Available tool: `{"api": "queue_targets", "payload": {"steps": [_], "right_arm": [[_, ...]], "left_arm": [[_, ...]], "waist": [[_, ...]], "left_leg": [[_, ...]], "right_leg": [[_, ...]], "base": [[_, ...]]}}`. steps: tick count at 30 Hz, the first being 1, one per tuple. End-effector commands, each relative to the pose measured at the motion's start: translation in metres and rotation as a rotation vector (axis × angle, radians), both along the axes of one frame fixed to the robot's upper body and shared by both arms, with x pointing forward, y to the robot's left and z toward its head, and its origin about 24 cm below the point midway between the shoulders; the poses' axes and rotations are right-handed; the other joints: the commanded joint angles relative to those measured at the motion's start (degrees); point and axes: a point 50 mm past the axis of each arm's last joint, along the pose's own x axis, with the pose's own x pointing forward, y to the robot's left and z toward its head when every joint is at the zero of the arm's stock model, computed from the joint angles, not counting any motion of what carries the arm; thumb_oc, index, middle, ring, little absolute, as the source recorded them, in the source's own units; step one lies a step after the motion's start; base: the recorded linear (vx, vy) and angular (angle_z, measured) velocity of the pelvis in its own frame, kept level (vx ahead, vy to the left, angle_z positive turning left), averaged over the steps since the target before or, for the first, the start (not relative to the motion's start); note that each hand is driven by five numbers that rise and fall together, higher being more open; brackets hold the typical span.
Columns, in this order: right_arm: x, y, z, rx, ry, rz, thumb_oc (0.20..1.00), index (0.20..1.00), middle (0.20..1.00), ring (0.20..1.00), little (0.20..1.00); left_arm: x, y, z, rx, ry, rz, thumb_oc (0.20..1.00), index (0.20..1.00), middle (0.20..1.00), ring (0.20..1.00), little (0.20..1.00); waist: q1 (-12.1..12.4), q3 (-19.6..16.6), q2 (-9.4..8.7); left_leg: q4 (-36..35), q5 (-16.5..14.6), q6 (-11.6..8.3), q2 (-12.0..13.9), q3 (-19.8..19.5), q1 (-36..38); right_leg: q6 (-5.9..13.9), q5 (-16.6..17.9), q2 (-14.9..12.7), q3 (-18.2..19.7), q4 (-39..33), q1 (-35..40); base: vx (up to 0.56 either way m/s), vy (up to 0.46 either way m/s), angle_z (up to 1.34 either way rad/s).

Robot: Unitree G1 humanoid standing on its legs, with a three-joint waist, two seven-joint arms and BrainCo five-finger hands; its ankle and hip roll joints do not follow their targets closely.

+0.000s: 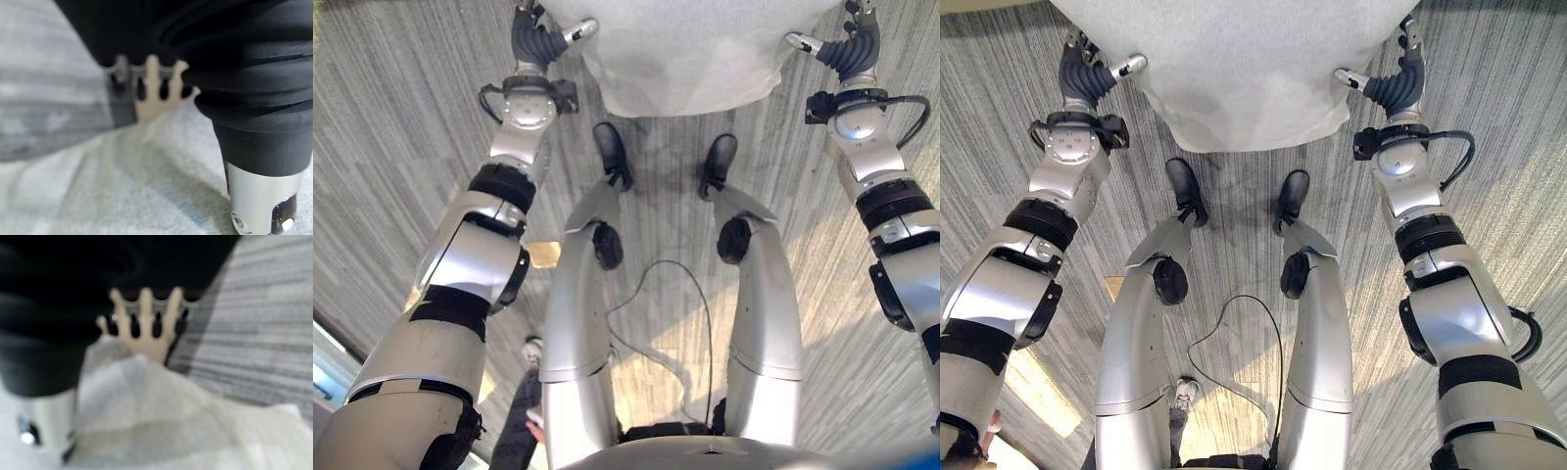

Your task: Pick up all the scattered cushions and arrange them neatly on the sofa.

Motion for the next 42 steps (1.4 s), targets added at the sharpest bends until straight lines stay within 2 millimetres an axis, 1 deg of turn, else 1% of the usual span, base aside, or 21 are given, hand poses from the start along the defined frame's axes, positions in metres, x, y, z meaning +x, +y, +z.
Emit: {"api": "queue_targets", "payload": {"steps": [1,2,4,6,7,8,13,15,16,17,18,20,22,25,29,30,32,35,37,41,42], "right_arm": [[0.002,0.007,-0.034,-0.021,0.070,0.003,1.000,1.000,1.000,1.000,1.000],[0.004,0.016,-0.028,-0.057,0.060,0.016,1.000,1.000,1.000,1.000,1.000],[0.005,0.021,-0.025,-0.073,0.059,0.026,1.000,1.000,1.000,1.000,1.000],[0.007,0.038,-0.019,-0.106,0.051,0.068,1.000,1.000,1.000,1.000,1.000],[0.008,0.057,-0.013,-0.124,0.038,0.118,1.000,1.000,1.000,1.000,1.000],[0.008,0.057,-0.013,-0.125,0.038,0.118,1.000,1.000,1.000,1.000,1.000],[0.004,0.116,-0.003,-0.075,0.001,0.310,1.000,1.000,1.000,1.000,1.000],[0.000,0.141,-0.001,-0.036,-0.014,0.399,1.000,1.000,1.000,1.000,1.000],[-0.006,0.159,0.001,0.002,-0.031,0.474,0.492,0.492,0.492,0.492,0.492],[-0.006,0.159,0.001,0.003,-0.031,0.475,0.492,0.492,0.492,0.492,0.492],[-0.009,0.165,0.002,0.009,-0.041,0.500,0.200,0.200,0.200,0.200,0.200],[-0.015,0.179,0.003,0.028,-0.062,0.561,0.200,0.200,0.200,0.200,0.200],[-0.021,0.183,0.006,0.038,-0.097,0.591,0.200,0.200,0.200,0.200,0.200],[-0.023,0.180,0.006,0.040,-0.111,0.589,0.200,0.200,0.200,0.200,0.200],[-0.025,0.169,0.005,0.066,-0.133,0.576,0.200,0.200,0.200,0.200,0.200],[-0.024,0.158,0.000,0.082,-0.135,0.556,0.200,0.200,0.200,0.200,0.200],[-0.027,0.146,-0.008,0.117,-0.144,0.556,0.200,0.200,0.200,0.200,0.200],[-0.031,0.138,-0.018,0.126,-0.142,0.559,0.200,0.200,0.200,0.200,0.200],[-0.038,0.131,-0.037,0.141,-0.121,0.572,0.200,0.200,0.200,0.200,0.200],[-0.046,0.126,-0.056,0.159,-0.097,0.596,0.200,0.200,0.200,0.200,0.200],[-0.051,0.121,-0.071,0.171,-0.069,0.603,0.200,0.200,0.200,0.200,0.200]], "left_arm": [[0.000,0.002,-0.037,-0.032,0.056,0.007,1.000,1.000,1.000,1.000,1.000],[0.000,-0.012,-0.032,-0.026,0.036,-0.032,1.000,1.000,1.000,1.000,1.000],[0.000,-0.018,-0.032,-0.025,0.033,-0.048,1.000,1.000,1.000,1.000,1.000],[-0.001,-0.036,-0.030,-0.020,0.023,-0.092,1.000,1.000,1.000,1.000,1.000],[-0.002,-0.050,-0.026,-0.018,0.006,-0.129,1.000,1.000,1.000,1.000,1.000],[-0.002,-0.050,-0.026,-0.019,0.005,-0.128,1.000,1.000,1.000,1.000,1.000],[-0.004,-0.075,-0.021,-0.076,-0.004,-0.186,1.000,1.000,1.000,1.000,1.000],[-0.004,-0.078,-0.019,-0.108,-0.005,-0.198,1.000,1.000,1.000,1.000,1.000],[-0.005,-0.081,-0.017,-0.117,-0.011,-0.206,0.812,0.812,0.812,0.812,0.812],[-0.005,-0.080,-0.018,-0.117,-0.010,-0.205,0.485,0.485,0.485,0.485,0.485],[-0.005,-0.081,-0.016,-0.116,-0.016,-0.207,0.200,0.200,0.200,0.200,0.200],[-0.007,-0.078,-0.018,-0.136,-0.028,-0.207,0.200,0.200,0.200,0.200,0.200],[-0.008,-0.073,-0.023,-0.188,-0.030,-0.203,0.200,0.200,0.200,0.200,0.200],[-0.009,-0.070,-0.027,-0.202,-0.029,-0.199,0.200,0.200,0.200,0.200,0.200],[-0.012,-0.068,-0.032,-0.228,-0.035,-0.212,0.200,0.200,0.200,0.200,0.200],[-0.015,-0.069,-0.040,-0.231,-0.033,-0.231,0.200,0.200,0.200,0.200,0.200],[-0.023,-0.074,-0.048,-0.226,-0.048,-0.271,0.200,0.200,0.200,0.200,0.200],[-0.030,-0.076,-0.058,-0.224,-0.057,-0.305,0.200,0.200,0.200,0.200,0.200],[-0.041,-0.079,-0.076,-0.239,-0.049,-0.344,0.200,0.200,0.200,0.200,0.200],[-0.051,-0.082,-0.095,-0.228,-0.029,-0.369,0.200,0.200,0.200,0.200,0.200],[-0.059,-0.081,-0.106,-0.207,-0.023,-0.384,0.200,0.200,0.200,0.200,0.200]], "waist": [[-1.5,-8.8,0.91],[-1.3,-8.5,1.19],[-1.2,-8.4,1.45],[-0.8,-8.3,1.74],[-0.3,-8.2,2.03],[-0.3,-8.2,2.06],[0.5,-8.0,2.65],[0.6,-8.0,2.84],[0.8,-8.0,3.00],[0.8,-8.0,2.95],[0.9,-8.1,3.05],[1.0,-8.5,3.30],[1.1,-9.3,3.19],[1.0,-10.0,3.02],[0.7,-11.8,2.76],[0.5,-13.4,2.56],[0.2,-13.7,2.47],[0.0,-13.6,2.45],[-0.1,-13.7,2.55],[-0.4,-13.9,2.59],[-0.5,-14.8,2.46]], "left_leg": [[2.6,-3.0,-3.60,1.5,-7.0,-2.8],[2.9,-3.0,-3.59,1.4,-7.3,-3.1],[3.1,-3.0,-3.57,1.5,-7.4,-3.3],[3.6,-3.0,-3.47,1.3,-7.8,-3.5],[4.0,-3.0,-3.47,1.3,-8.0,-3.7],[4.0,-3.0,-3.47,1.3,-8.0,-3.8],[4.5,-2.9,-3.44,1.2,-8.6,-3.9],[4.7,-2.9,-3.52,1.1,-8.8,-3.9],[4.6,-2.8,-3.62,1.2,-8.9,-3.9],[4.6,-2.7,-3.63,1.2,-8.9,-3.9],[4.6,-2.7,-3.60,1.2,-9.0,-3.9],[4.7,-2.6,-3.66,1.0,-9.1,-3.9],[5.0,-2.7,-3.80,0.8,-9.3,-3.9],[5.1,-2.8,-3.84,0.8,-9.3,-3.9],[4.6,-2.6,-4.01,0.8,-9.4,-3.9],[2.5,-2.2,-4.22,0.9,-8.8,-3.0],[-1.3,-1.8,-4.50,0.7,-8.6,1.8],[-4.2,-1.4,-4.91,0.5,-8.5,6.3],[-8.0,-1.0,-5.67,0.5,-8.7,13.3],[-12.1,-0.4,-6.63,0.5,-9.0,20.7],[-14.8,0.1,-7.20,0.4,-9.2,25.6]], "right_leg": [[8.27,0.1,-1.2,3.1,-3.2,1.4],[8.35,0.0,-1.1,3.0,-3.2,1.3],[8.36,0.0,-1.0,2.9,-3.2,1.3],[8.33,-0.1,-0.9,2.9,-2.8,1.3],[8.34,-0.1,-0.8,2.7,-2.9,1.3],[8.34,-0.1,-0.7,2.7,-2.9,1.3],[8.15,-0.3,-0.2,2.7,-2.3,1.3],[8.09,-0.3,-0.1,2.7,-2.1,1.3],[8.05,-0.3,0.0,2.7,-2.0,1.3],[8.05,-0.3,0.0,2.7,-2.0,1.3],[8.00,-0.2,0.1,2.8,-2.0,1.3],[7.89,-0.2,0.3,2.7,-1.8,1.3],[7.72,-0.2,0.6,2.7,-1.5,1.3],[7.63,-0.2,0.8,2.7,-1.3,1.3],[7.59,0.0,1.2,2.4,-1.4,1.3],[7.68,0.3,1.2,2.1,-2.7,1.9],[7.83,0.7,1.3,1.2,-5.7,6.9],[7.85,1.2,1.4,0.5,-8.5,11.6],[8.00,2.0,1.3,-0.6,-12.4,18.6],[8.31,3.2,0.8,-1.9,-17.2,26.1],[8.47,3.8,0.4,-2.5,-20.5,31.0]], "base": [[0.00,0.000,0.00],[0.01,-0.036,-0.02],[0.00,0.000,0.00],[0.00,0.000,0.00],[0.00,0.000,0.00],[0.00,0.000,0.00],[0.00,0.000,0.00],[0.00,0.000,0.00],[0.00,0.000,0.00],[0.00,0.000,0.00],[0.00,0.000,0.00],[0.00,0.000,0.00],[0.00,0.000,0.00],[0.00,-0.010,0.00],[0.00,-0.008,0.00],[-0.04,0.003,0.03],[-0.06,-0.002,0.02],[-0.04,0.007,0.02],[-0.02,-0.006,0.04],[-0.01,-0.021,0.00],[-0.01,-0.037,-0.01]]}}
